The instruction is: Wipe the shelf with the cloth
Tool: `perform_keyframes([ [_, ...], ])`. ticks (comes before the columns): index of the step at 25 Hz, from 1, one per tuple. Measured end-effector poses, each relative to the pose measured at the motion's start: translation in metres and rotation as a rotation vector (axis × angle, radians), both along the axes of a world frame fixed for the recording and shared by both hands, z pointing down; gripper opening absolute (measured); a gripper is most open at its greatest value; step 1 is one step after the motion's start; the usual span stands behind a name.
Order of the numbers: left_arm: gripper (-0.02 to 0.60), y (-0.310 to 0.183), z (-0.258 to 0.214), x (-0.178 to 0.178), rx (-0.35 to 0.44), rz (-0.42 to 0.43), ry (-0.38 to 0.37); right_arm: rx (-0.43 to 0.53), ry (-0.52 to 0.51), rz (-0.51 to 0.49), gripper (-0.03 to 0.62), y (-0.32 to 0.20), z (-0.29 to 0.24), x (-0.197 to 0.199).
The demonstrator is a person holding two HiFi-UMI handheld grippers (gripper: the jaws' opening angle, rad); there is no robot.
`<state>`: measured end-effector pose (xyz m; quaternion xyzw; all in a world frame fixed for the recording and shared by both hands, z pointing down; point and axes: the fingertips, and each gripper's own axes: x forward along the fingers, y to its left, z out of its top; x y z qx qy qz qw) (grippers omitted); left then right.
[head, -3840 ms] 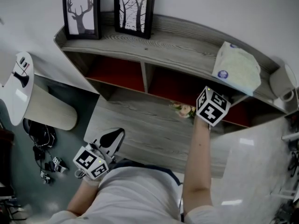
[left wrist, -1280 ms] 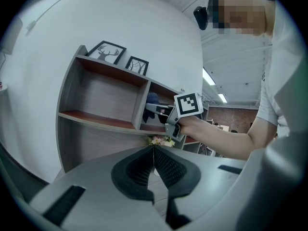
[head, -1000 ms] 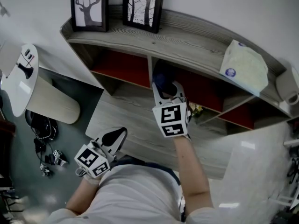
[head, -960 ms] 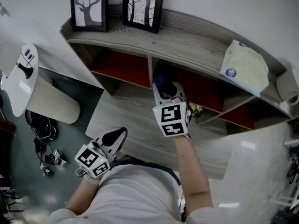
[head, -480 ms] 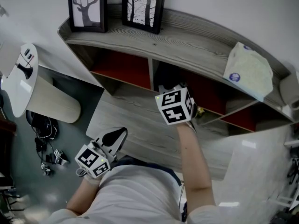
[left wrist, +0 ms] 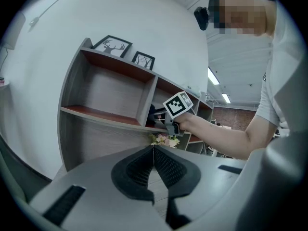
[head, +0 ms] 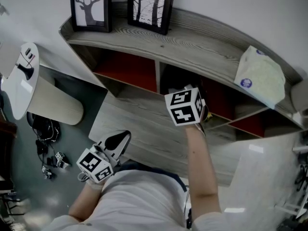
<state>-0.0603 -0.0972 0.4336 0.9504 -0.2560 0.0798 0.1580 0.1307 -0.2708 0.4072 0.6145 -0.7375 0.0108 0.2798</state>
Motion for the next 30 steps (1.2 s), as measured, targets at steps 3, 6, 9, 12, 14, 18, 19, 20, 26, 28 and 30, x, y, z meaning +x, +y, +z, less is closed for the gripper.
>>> perform_keyframes([
  [3, 0.017, 0.001, 0.001, 0.001, -0.001, 0.003, 0.001, 0.046, 0.019, 0.028, 0.244, 0.009, -0.011, 0.004],
  [6, 0.017, 0.003, 0.003, 0.001, -0.003, 0.004, -0.002, 0.103, 0.037, 0.044, 0.255, 0.014, -0.025, 0.008],
  [9, 0.017, 0.004, 0.003, 0.001, -0.004, 0.002, -0.006, 0.144, 0.063, 0.035, 0.261, 0.012, -0.039, 0.008],
  [12, 0.017, 0.005, 0.003, 0.000, -0.002, -0.001, -0.006, 0.106, 0.096, -0.006, 0.265, 0.000, -0.033, 0.005],
  [14, 0.016, 0.006, 0.002, 0.001, -0.001, -0.003, -0.008, 0.042, 0.143, -0.033, 0.268, -0.009, -0.017, 0.005],
  [18, 0.017, 0.006, 0.001, -0.002, 0.001, -0.014, -0.006, -0.104, 0.174, -0.079, 0.231, -0.017, 0.011, 0.004],
  [19, 0.017, 0.006, 0.001, -0.003, 0.000, -0.019, -0.006, -0.129, 0.156, -0.091, 0.204, -0.017, 0.015, 0.001],
  [20, 0.017, 0.006, 0.002, -0.004, -0.001, -0.023, -0.006, -0.144, 0.130, -0.098, 0.173, -0.017, 0.018, -0.001],
  [26, 0.017, 0.009, 0.002, -0.002, 0.000, -0.020, -0.006, -0.154, 0.086, -0.099, 0.124, -0.003, 0.022, -0.008],
  [28, 0.017, 0.010, 0.001, 0.000, 0.001, -0.015, -0.003, -0.149, 0.088, -0.107, 0.121, 0.004, 0.023, -0.012],
  [30, 0.016, 0.011, 0.001, 0.003, 0.003, -0.009, -0.002, -0.142, 0.085, -0.117, 0.118, 0.013, 0.023, -0.017],
])
